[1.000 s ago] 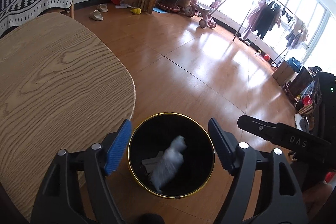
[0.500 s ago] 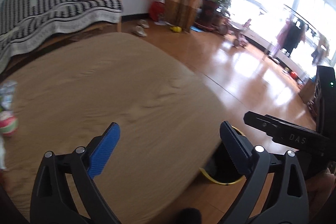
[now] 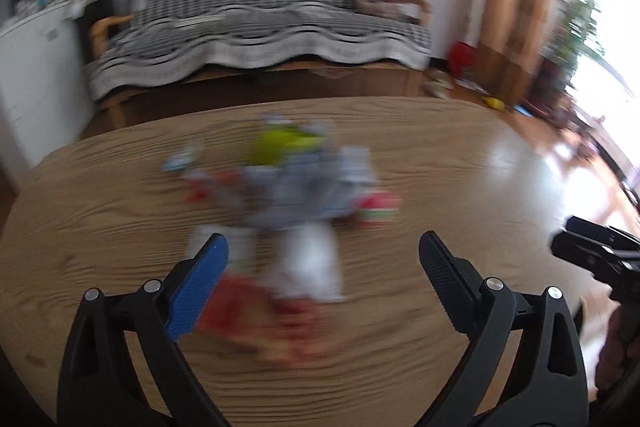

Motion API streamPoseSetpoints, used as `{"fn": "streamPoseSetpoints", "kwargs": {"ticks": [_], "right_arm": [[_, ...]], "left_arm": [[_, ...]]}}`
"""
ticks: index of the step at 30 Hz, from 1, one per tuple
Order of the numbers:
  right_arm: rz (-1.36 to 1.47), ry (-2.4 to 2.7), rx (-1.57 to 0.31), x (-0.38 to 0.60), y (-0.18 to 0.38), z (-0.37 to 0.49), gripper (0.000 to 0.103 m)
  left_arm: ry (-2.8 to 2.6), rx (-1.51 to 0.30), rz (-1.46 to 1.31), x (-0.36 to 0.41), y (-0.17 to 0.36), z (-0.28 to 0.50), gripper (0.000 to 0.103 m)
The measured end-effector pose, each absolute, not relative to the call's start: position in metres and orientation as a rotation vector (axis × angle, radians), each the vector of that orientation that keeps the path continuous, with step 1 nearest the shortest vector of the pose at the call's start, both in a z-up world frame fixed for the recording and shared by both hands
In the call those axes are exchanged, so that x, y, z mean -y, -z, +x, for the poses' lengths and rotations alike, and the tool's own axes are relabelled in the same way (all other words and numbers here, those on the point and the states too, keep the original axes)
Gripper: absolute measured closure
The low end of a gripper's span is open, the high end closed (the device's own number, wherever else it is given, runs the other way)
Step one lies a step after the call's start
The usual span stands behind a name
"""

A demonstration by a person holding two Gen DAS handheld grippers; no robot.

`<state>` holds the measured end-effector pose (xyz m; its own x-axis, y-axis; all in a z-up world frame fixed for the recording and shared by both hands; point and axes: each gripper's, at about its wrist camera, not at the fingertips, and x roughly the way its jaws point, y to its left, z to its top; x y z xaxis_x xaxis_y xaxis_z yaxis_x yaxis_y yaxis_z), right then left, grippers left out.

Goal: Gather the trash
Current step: 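Grasp the green-white booklet with the left tool while the right tool grasps the red cigarette box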

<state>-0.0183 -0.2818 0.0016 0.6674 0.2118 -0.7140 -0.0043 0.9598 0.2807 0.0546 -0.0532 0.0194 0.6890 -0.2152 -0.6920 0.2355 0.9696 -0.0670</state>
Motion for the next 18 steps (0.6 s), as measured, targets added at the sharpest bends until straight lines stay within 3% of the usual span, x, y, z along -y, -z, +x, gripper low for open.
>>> {"fn": "streamPoseSetpoints", "kwargs": {"ticks": [8,18], "right_arm": [[0.046,-0.381,-0.895,0.144,0.025,0.019,0.018],[-0.147,-0.464,-0.945,0.066,0.067,0.047,0.018]], "left_arm": [[0.072,-0.842,-0.097,-0.066,-0.002,0.070,0.010],[0.067,-0.872,-0.110,-0.095,0.013,0.073,0.010]]}}
